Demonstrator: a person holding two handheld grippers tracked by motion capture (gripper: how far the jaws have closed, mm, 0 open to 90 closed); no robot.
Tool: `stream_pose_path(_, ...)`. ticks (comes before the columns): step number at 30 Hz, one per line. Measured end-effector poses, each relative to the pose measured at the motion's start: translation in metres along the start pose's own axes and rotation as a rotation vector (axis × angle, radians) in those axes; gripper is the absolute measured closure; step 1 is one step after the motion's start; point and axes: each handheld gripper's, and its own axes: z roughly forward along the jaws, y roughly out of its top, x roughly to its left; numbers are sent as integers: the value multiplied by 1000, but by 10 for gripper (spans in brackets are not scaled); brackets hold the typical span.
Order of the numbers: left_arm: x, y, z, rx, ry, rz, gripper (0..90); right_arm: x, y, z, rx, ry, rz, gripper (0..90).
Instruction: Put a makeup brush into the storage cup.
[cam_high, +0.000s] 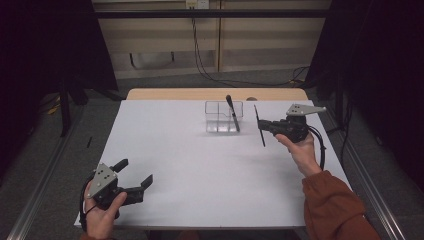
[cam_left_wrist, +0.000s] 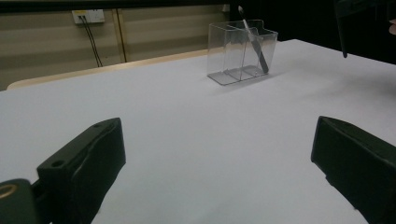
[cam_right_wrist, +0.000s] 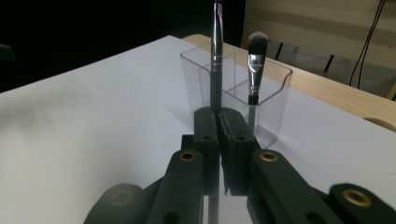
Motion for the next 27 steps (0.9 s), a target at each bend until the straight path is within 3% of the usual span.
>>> stream_pose_path(13,0,0,1,2,-5,1,30,0,15,8,-49,-15,-14,859)
stream_pose_path(27,0,0,1,2,-7,1,30,-4,35,23,-39,-35,-38,858)
